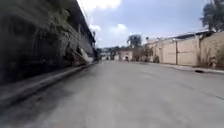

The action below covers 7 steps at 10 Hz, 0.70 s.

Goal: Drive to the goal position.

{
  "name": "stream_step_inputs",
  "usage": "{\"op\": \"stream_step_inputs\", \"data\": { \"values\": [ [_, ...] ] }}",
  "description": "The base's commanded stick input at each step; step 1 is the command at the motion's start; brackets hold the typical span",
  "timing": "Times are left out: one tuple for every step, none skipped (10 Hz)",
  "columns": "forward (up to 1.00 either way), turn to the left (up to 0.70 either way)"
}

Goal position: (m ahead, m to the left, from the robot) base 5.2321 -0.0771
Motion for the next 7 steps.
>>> {"op": "stream_step_inputs", "data": {
  "values": [
    [1.00,0.00],
    [1.00,0.00],
    [1.00,0.00],
    [1.00,0.00],
    [1.00,0.00],
    [1.00,0.00],
    [1.00,0.00]
  ]
}}
